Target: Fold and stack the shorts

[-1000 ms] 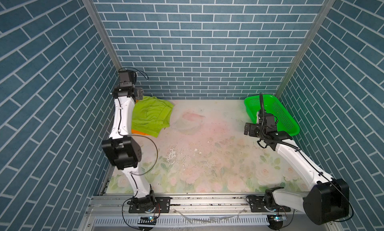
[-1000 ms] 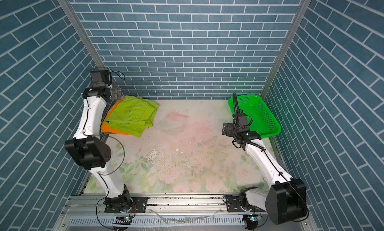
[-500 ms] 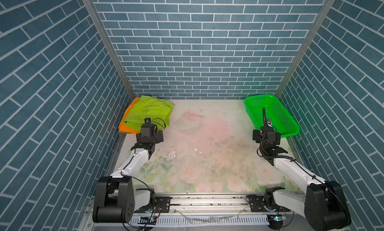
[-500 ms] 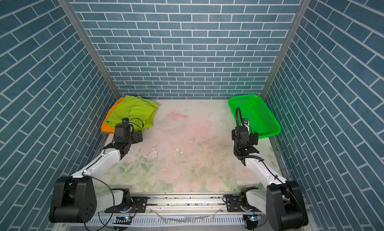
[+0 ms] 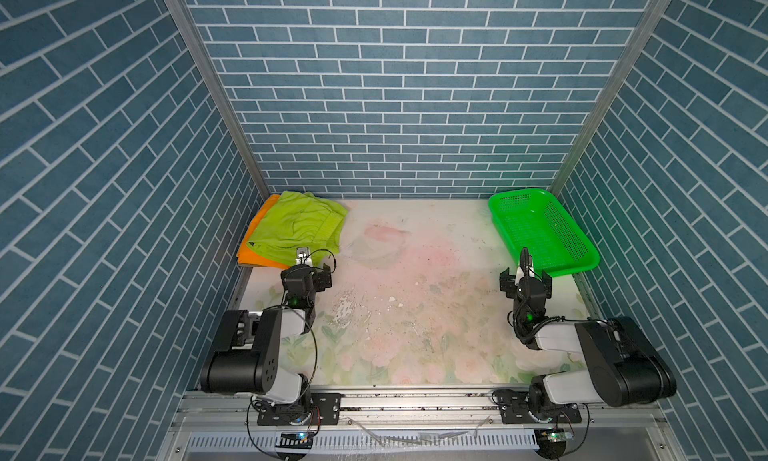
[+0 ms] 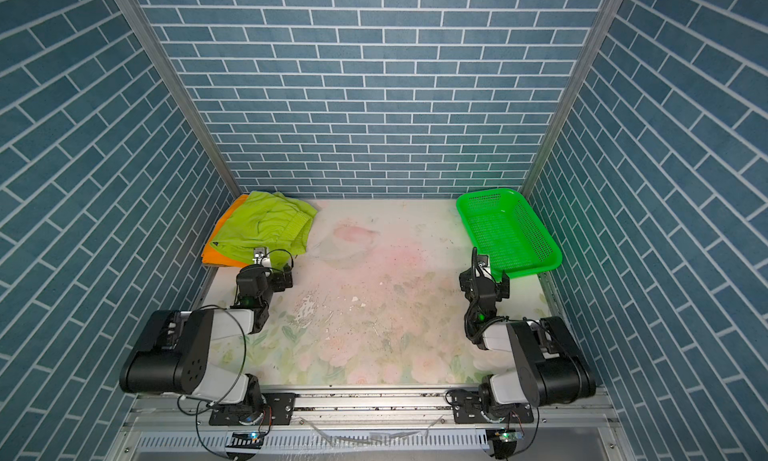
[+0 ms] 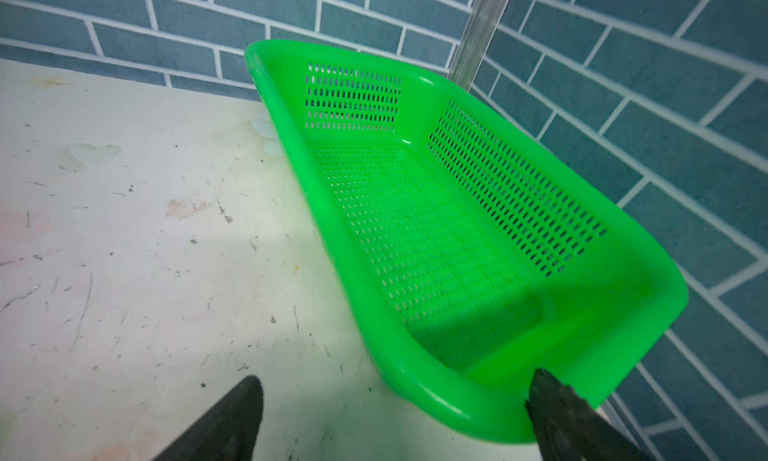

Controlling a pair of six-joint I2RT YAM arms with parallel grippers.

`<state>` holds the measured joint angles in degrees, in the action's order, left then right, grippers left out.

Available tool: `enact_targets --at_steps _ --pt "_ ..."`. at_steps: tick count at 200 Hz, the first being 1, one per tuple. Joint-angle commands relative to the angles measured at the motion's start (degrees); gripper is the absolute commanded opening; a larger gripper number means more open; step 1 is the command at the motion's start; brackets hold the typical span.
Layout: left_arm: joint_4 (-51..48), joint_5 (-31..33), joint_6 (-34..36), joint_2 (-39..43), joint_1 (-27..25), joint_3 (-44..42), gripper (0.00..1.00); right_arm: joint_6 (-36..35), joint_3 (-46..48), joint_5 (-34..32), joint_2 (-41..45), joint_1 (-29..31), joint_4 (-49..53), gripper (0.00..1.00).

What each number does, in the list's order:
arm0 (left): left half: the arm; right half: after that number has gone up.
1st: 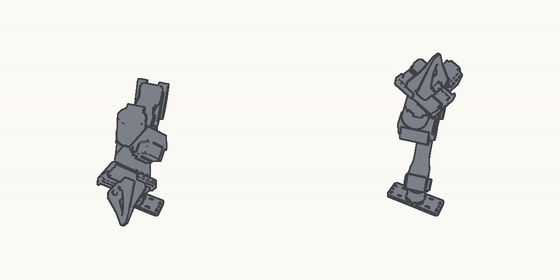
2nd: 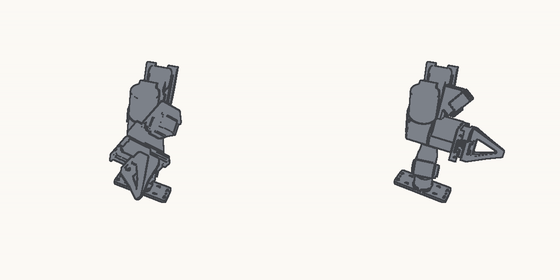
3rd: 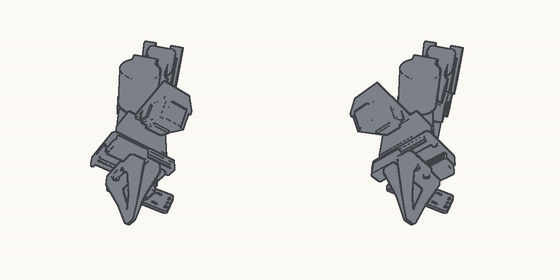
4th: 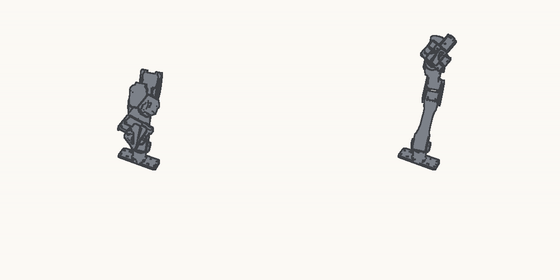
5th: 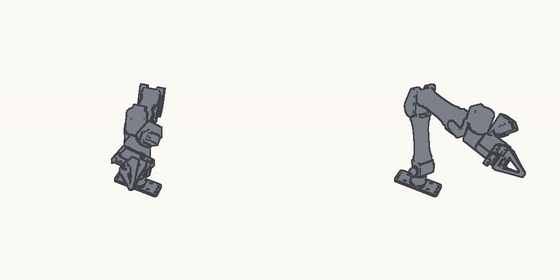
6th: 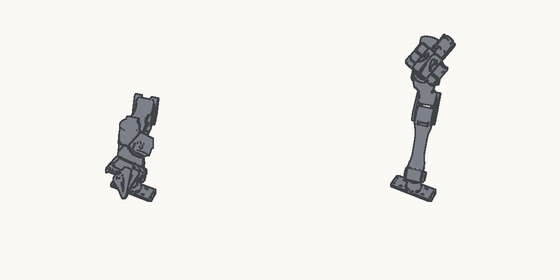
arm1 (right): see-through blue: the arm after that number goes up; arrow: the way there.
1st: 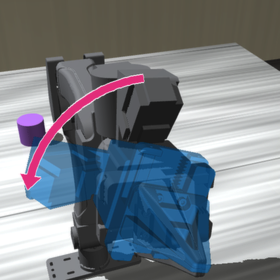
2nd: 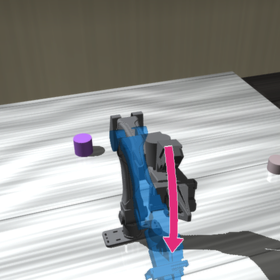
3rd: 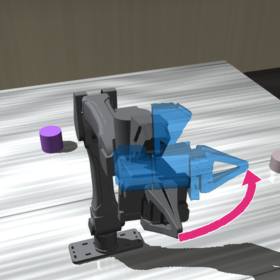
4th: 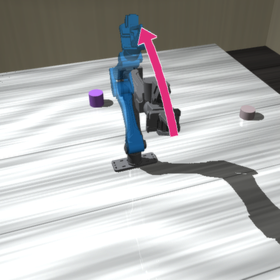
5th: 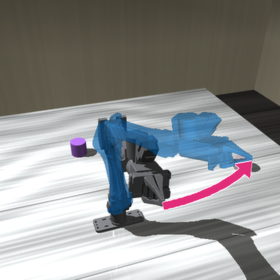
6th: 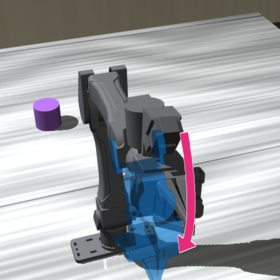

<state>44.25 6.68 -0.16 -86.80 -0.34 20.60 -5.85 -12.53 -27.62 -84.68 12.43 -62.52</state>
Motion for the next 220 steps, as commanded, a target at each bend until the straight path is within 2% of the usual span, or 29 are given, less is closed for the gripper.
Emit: enact_targets --at_steps 1,22,40,48,57,69,76,116,220 --pt "6.81 -3.8 1.93 -0.2 0.25 0.4 1.0 -2.13 2.66 1.99 -5.14 -0.27 -17.14 0.99" --pt "6.11 -3.55 2.06 -0.07 0.16 0.63 1.0 0.74 2.78 5.66 -4.29 -2.99 -15.34 0.99" --pt "6.49 -3.46 2.01 -0.18 0.05 0.53 1.0 5.71 2.02 13.18 -6.66 -8.77 -14.28 0.98" --pt "6.84 -3.47 2.08 -0.36 0.08 0.59 1.0 6.1 1.74 12.68 -6.64 -9.24 -14.94 0.99" --pt "6.93 -3.51 2.06 -0.29 0.07 0.48 1.0 7.6 -0.11 12.62 -3.67 -9.81 -6.05 0.99" --pt "7.11 -3.43 2.11 -0.38 0.08 0.51 1.0 8.04 -2.2 12.58 -4.66 -10.53 -4.06 0.99" --pt "6.71 -3.45 2.08 -0.32 0.08 0.49 1.0 9.1 -3.34 12.54 -3.34 -11.02 0.42 0.99" --pt "6.81 -3.49 2.09 -0.32 0.08 0.57 1.0 8.88 -8.12 13.01 -3.77 -11.26 8.64 0.99" --pt "6.77 -3.45 2.09 -0.35 0.03 0.52 1.0 9.01 -8.12 13.47 -3.78 -11.45 8.77 0.99"
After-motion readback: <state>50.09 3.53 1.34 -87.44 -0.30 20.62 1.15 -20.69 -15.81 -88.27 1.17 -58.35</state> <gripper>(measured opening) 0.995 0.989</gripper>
